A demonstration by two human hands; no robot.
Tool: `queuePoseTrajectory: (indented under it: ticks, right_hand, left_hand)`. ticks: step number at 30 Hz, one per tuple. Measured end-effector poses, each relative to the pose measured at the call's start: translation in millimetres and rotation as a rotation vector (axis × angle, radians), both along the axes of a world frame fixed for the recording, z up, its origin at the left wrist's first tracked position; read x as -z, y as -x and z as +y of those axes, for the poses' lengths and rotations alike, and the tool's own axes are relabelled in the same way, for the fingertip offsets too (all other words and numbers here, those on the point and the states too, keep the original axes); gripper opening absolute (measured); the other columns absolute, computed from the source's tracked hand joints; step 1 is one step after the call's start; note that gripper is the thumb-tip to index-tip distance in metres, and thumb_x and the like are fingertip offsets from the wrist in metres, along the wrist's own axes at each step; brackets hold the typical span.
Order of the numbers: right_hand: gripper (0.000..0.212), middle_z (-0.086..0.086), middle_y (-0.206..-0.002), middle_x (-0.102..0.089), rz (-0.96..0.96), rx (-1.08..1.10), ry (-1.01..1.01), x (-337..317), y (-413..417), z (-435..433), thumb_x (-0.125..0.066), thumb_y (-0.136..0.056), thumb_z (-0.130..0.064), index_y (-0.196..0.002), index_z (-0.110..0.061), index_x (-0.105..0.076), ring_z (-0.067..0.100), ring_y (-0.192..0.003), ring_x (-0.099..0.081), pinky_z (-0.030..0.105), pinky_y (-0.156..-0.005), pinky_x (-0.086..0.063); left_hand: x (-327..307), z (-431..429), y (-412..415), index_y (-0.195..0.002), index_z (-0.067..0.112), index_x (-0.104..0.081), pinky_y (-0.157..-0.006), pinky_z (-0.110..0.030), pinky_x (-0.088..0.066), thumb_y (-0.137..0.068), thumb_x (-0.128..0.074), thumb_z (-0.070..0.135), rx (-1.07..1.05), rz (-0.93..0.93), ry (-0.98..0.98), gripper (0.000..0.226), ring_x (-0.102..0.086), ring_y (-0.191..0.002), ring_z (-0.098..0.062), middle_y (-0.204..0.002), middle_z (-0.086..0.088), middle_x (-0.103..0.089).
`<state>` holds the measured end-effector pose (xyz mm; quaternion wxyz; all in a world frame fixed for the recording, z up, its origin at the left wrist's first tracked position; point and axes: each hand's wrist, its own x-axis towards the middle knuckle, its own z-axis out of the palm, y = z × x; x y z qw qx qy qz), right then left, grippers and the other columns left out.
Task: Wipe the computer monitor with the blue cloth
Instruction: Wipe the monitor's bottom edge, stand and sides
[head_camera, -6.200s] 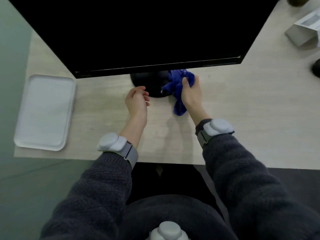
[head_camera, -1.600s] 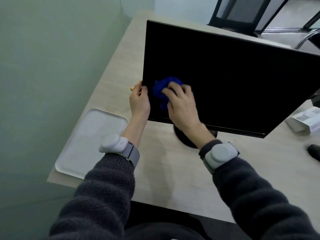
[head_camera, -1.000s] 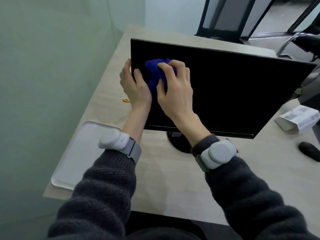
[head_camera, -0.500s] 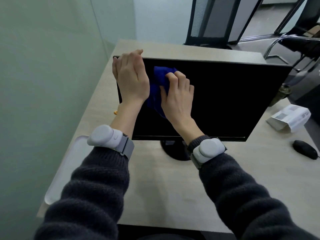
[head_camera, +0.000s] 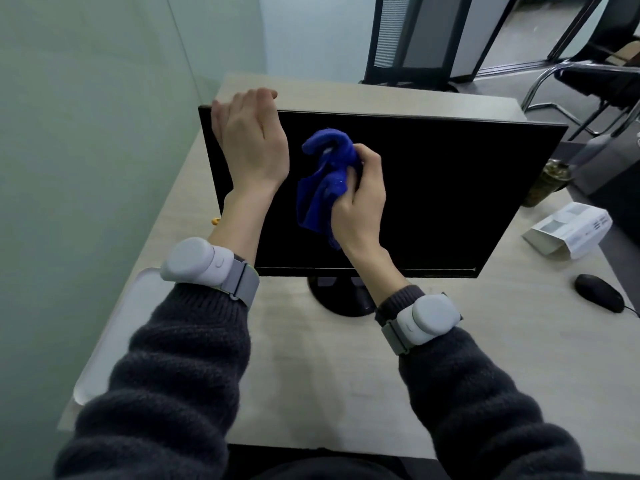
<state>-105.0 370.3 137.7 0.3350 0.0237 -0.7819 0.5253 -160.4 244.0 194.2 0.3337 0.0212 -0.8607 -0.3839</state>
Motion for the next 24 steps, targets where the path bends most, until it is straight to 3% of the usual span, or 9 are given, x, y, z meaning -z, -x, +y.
queuePoseTrajectory:
  ticks: [2,5,7,9,11,15,19,22,24]
  right_hand:
    - [0.023,0.003,-0.102,-0.059,-0.016,-0.035,0.019,-1,2,-12,-0.042,-0.096,-0.006,-0.117,-0.012,-0.05,0.008,-0.089,-0.057,0.022,-0.08,-0.047]
    - [0.021,0.006,-0.105,-0.06,-0.077,0.012,0.105,-3,8,-26,-0.044,-0.096,-0.007,-0.116,-0.008,-0.052,0.014,-0.092,-0.058,0.032,-0.085,-0.049]
    - [0.021,0.009,-0.108,-0.058,-0.093,0.17,0.097,-4,12,-34,-0.05,-0.093,-0.007,-0.113,-0.006,-0.057,0.02,-0.095,-0.054,0.036,-0.085,-0.044]
    - [0.019,0.011,-0.109,-0.052,-0.065,0.351,0.039,-4,16,-37,-0.057,-0.088,-0.009,-0.107,-0.008,-0.06,0.018,-0.093,-0.046,0.024,-0.081,-0.034]
    - [0.015,0.009,-0.102,-0.047,-0.063,0.37,0.163,-9,18,-38,-0.059,-0.087,-0.008,-0.101,-0.006,-0.054,0.009,-0.085,-0.04,0.011,-0.075,-0.032]
    - [0.008,0.007,-0.092,-0.048,-0.109,0.315,0.206,-15,20,-38,-0.053,-0.085,0.001,-0.086,-0.007,-0.052,0.005,-0.07,-0.042,0.014,-0.066,-0.035]
    - [0.014,0.009,-0.105,-0.046,-0.082,0.183,0.243,-9,6,-44,-0.052,-0.084,0.0,-0.097,-0.006,-0.055,-0.002,-0.082,-0.048,0.008,-0.073,-0.039]
    - [0.043,0.013,-0.124,-0.036,-0.052,0.052,0.121,4,-5,-52,-0.065,-0.074,0.0,-0.113,0.001,-0.046,0.012,-0.103,-0.047,0.025,-0.084,-0.048]
    - [0.057,0.019,-0.129,-0.034,-0.048,0.085,-0.012,7,-4,-55,-0.073,-0.07,-0.003,-0.117,0.005,-0.042,0.025,-0.117,-0.04,0.038,-0.096,-0.043]
  left_hand:
    - [-5,4,0,-0.102,0.01,-0.065,-0.109,-0.044,-0.028,-0.097,-0.023,0.021,0.09,-0.01,-0.057,0.044,-0.057,-0.101,-0.024,-0.1,-0.004,-0.07]
    - [-9,3,2,-0.098,0.011,-0.068,-0.103,-0.036,-0.035,-0.096,-0.02,0.029,0.162,-0.048,-0.158,0.052,-0.06,-0.097,-0.021,-0.094,-0.001,-0.072]
    - [-9,-1,3,-0.097,0.01,-0.069,-0.099,-0.034,-0.036,-0.094,-0.019,0.031,0.184,-0.07,-0.172,0.054,-0.06,-0.097,-0.021,-0.094,-0.001,-0.072]
    - [-8,-5,2,-0.096,0.009,-0.069,-0.099,-0.034,-0.037,-0.094,-0.02,0.029,0.198,-0.073,-0.159,0.053,-0.06,-0.099,-0.023,-0.097,-0.003,-0.072]
    - [-6,-8,2,-0.095,0.007,-0.069,-0.098,-0.035,-0.037,-0.094,-0.021,0.027,0.202,-0.071,-0.143,0.053,-0.06,-0.099,-0.024,-0.099,-0.005,-0.072]
    - [-2,-11,0,-0.092,0.006,-0.068,-0.098,-0.038,-0.038,-0.094,-0.023,0.025,0.202,-0.066,-0.132,0.05,-0.059,-0.097,-0.026,-0.098,-0.007,-0.071]
    - [-3,-8,0,-0.09,0.007,-0.069,-0.099,-0.04,-0.037,-0.095,-0.023,0.026,0.207,-0.07,-0.137,0.049,-0.059,-0.098,-0.026,-0.097,-0.008,-0.071]
    - [-3,-9,2,-0.093,0.011,-0.069,-0.102,-0.039,-0.035,-0.095,-0.022,0.028,0.205,-0.08,-0.116,0.051,-0.058,-0.101,-0.024,-0.1,-0.006,-0.07]
    - [-4,-9,2,-0.097,0.014,-0.069,-0.105,-0.038,-0.032,-0.095,-0.019,0.03,0.217,-0.1,-0.101,0.052,-0.058,-0.104,-0.022,-0.104,-0.003,-0.069]
